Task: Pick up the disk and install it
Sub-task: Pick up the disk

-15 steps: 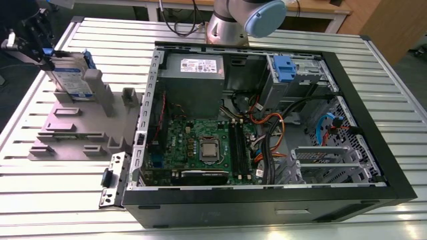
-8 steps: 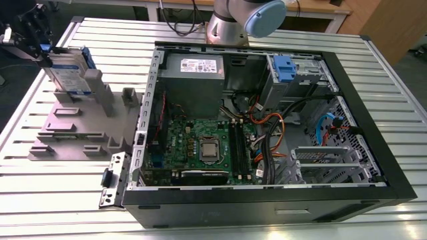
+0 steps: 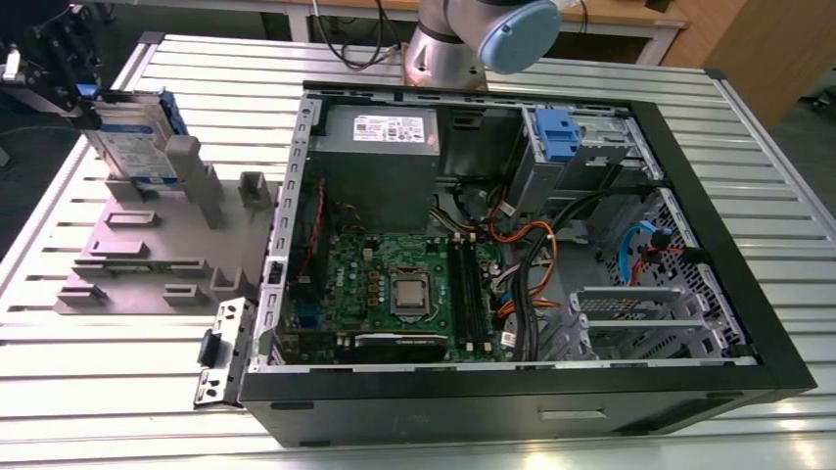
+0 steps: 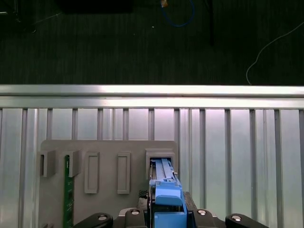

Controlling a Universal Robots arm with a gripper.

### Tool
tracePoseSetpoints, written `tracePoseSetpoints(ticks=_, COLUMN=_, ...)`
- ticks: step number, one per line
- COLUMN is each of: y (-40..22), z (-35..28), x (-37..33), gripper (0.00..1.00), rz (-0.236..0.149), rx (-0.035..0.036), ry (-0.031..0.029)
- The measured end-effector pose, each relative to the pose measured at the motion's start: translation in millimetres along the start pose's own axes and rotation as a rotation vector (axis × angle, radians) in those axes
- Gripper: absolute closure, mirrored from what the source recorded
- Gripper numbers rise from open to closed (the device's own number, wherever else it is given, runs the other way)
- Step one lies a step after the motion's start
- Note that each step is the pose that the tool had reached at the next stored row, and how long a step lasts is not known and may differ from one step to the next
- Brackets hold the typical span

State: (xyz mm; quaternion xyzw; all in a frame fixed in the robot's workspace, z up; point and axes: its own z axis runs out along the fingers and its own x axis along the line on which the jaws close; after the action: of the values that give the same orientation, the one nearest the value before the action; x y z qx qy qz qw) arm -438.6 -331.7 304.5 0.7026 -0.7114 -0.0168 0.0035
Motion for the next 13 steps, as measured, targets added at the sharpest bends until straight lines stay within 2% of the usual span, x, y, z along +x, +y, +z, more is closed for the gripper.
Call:
tracePoseSetpoints(ticks=2, y=0.3, z=-11.6, x=-0.2, gripper=0.64, rz=0.000, rx=0.0000, ry=0.0000)
tracePoseSetpoints(ticks=7, y=0.3, z=-11.9, x=-0.2, gripper=0.64, rz=0.000, rx=0.0000, ry=0.0000)
tracePoseSetpoints(ticks=8, y=0.5, z=-17.2, x=-0.3, gripper=0.64, rz=0.000, rx=0.0000, ry=0.0000)
tracePoseSetpoints(ticks=9, y=0.5, z=-18.2, x=-0.3, gripper=0.64, rz=0.000, rx=0.0000, ry=0.0028)
tracePoseSetpoints(ticks=13, y=0.5, z=-18.2, x=-0.3, gripper=0.64, rz=0.000, rx=0.0000, ry=0.0029)
